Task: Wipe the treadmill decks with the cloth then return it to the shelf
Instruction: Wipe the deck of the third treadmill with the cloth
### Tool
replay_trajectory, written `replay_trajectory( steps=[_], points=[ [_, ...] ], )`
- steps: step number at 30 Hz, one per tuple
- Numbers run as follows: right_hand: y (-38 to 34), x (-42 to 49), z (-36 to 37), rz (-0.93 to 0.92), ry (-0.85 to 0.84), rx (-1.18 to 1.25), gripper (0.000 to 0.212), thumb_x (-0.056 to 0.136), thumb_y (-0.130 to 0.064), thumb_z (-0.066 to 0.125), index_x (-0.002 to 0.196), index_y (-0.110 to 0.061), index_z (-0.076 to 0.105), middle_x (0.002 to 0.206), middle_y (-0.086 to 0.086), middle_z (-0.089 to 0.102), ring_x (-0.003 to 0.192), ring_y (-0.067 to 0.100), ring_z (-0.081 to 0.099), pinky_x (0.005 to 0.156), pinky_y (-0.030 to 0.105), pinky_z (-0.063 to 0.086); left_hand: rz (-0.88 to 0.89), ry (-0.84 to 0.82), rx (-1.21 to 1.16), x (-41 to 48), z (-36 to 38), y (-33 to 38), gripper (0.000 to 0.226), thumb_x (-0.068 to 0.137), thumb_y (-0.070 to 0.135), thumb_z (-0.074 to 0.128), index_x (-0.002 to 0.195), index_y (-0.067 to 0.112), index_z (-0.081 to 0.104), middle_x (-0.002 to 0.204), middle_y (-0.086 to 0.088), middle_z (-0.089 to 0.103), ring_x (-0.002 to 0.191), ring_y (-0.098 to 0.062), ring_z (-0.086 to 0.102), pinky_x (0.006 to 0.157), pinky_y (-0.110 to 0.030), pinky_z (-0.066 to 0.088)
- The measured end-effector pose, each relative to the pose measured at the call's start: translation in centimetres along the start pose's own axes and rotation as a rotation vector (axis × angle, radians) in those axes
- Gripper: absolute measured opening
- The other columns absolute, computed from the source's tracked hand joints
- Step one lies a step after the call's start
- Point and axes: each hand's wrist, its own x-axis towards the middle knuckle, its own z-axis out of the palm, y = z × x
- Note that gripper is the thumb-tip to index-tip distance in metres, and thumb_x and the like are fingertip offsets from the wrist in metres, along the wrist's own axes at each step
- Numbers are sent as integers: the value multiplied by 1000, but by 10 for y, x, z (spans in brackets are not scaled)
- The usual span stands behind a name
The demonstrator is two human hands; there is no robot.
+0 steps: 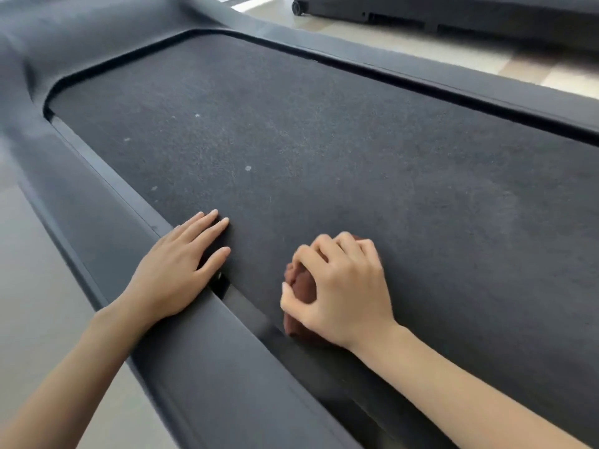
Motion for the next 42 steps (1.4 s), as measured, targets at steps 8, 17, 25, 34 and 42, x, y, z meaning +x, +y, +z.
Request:
replay_trajectory(
  steps=[8, 17, 25, 34, 42],
  points=[
    [-9, 93, 47, 177, -38, -156, 33, 77, -51, 53, 90, -22, 62, 88, 1, 61, 88, 28, 53, 78, 40, 38, 131, -35, 52, 40, 6, -11, 60, 93, 56, 26, 147, 31, 15, 156, 11, 7, 143, -6, 0, 117, -31, 2],
    [-40, -24, -11, 242, -15, -144, 26, 73, -50, 59, 85, -26, 58, 85, -8, 56, 81, 21, 52, 77, 40, 42, 499, -143, 63, 34, 7, -12, 65, 78, 67, -7, 140, 47, -8, 148, 28, -15, 138, 1, -18, 115, -29, -10],
    [-44, -55, -33, 366, 10, -295, 27, 73, -47, 57, 80, -21, 63, 81, -6, 60, 76, 23, 55, 69, 38, 42, 521, -199, 74, 32, 5, -7, 76, 72, 68, -11, 143, 41, -8, 151, 23, -16, 138, -4, -22, 116, -38, -8],
    [46, 47, 1, 401, 76, -282, 26, 76, -49, 57, 77, -23, 59, 74, -4, 58, 75, 23, 54, 69, 35, 38, 533, -174, -6, 44, 6, 2, 69, 80, 65, 0, 145, 41, 4, 153, 20, -4, 141, -5, -13, 116, -36, -8],
    [142, 198, 56, 535, 68, -322, 36, 80, -55, 52, 94, -22, 59, 101, 3, 63, 100, 30, 53, 81, 38, 36, 504, -124, -62, 42, 6, 1, 56, 90, 54, 23, 142, 35, 32, 152, 16, 20, 142, -8, 11, 114, -35, 7]
  ],
)
